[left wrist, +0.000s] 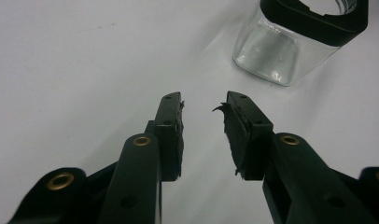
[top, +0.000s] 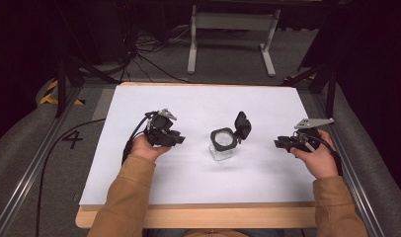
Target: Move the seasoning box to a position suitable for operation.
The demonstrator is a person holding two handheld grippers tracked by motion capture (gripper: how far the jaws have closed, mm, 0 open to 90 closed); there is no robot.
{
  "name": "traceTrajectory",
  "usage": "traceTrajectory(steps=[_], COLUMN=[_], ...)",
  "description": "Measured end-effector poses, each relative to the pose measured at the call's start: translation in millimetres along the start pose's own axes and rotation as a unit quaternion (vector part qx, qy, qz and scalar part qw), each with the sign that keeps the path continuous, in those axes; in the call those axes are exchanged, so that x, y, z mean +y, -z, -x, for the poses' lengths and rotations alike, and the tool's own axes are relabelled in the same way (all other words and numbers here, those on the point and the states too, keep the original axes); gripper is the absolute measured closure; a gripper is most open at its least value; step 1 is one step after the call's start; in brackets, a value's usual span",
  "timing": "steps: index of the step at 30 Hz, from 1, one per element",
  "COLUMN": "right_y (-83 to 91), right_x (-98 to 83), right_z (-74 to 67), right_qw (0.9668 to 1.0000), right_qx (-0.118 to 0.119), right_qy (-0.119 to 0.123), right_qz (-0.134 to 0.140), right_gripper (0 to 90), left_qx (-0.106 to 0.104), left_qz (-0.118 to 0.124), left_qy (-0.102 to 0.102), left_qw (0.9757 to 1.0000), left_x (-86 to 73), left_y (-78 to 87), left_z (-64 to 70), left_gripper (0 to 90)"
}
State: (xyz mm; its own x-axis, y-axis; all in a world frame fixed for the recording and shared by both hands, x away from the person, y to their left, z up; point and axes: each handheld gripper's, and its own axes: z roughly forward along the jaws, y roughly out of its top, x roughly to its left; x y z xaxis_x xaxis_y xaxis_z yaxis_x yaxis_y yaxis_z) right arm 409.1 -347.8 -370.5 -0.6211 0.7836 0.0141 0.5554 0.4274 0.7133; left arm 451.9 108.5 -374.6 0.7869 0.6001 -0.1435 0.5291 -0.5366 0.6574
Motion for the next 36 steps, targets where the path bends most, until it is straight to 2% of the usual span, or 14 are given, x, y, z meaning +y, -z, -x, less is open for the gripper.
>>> traceTrajectory(steps=[2,4,7,8,12,18,23,26,30,33,36], right_y=[0.2,1.3,2.6,4.2,6.6,15.8,22.0,26.6,31.2,34.0,33.6], right_x=[-0.2,-0.5,0.3,0.4,-1.9,-9.5,-15.3,-21.7,-28.4,-32.0,-34.2], right_z=[-0.3,-3.7,-5.6,-7.3,-8.8,-11.9,-17.1,-19.2,-18.9,-20.0,-22.8], right_qw=[1.0000,0.9994,0.9994,0.9994,0.9995,0.9996,0.9995,0.9996,0.9995,0.9995,0.9995], right_qx=[0.002,0.028,0.033,0.034,0.032,0.028,0.029,0.027,0.023,0.020,0.023], right_qy=[-0.001,-0.018,-0.007,-0.004,-0.003,-0.004,-0.005,-0.008,-0.018,-0.021,-0.018], right_qz=[0.000,-0.001,0.001,-0.001,-0.006,-0.007,-0.006,-0.009,-0.009,-0.007,-0.009], right_gripper=[77.3,79.7,81.3,83.5,86.9,87.8,88.3,88.5,88.8,88.8,88.8], left_qx=[0.005,0.015,0.016,0.013,0.000,-0.002,-0.020,-0.036,-0.043,-0.051,-0.054], left_qz=[0.007,0.015,0.012,0.014,0.010,0.011,0.012,0.021,0.031,0.035,0.036], left_qy=[0.005,0.004,0.005,0.005,0.003,-0.005,-0.014,-0.020,-0.022,-0.008,-0.007], left_qw=[1.0000,0.9998,0.9998,0.9998,0.9999,0.9999,0.9996,0.9989,0.9983,0.9980,0.9979], left_x=[0.8,3.0,4.9,5.5,9.5,17.7,27.1,35.5,40.7,42.8,44.4], left_y=[-1.9,-7.6,-10.3,-10.4,-8.7,-11.4,-25.2,-34.3,-42.6,-49.4,-59.2], left_z=[2.0,5.8,7.2,7.6,5.5,4.8,6.7,9.4,11.0,9.6,8.7], left_gripper=[66.7,68.9,71.0,77.8,83.8,84.7,87.7,88.7,89.0,89.2,89.5])
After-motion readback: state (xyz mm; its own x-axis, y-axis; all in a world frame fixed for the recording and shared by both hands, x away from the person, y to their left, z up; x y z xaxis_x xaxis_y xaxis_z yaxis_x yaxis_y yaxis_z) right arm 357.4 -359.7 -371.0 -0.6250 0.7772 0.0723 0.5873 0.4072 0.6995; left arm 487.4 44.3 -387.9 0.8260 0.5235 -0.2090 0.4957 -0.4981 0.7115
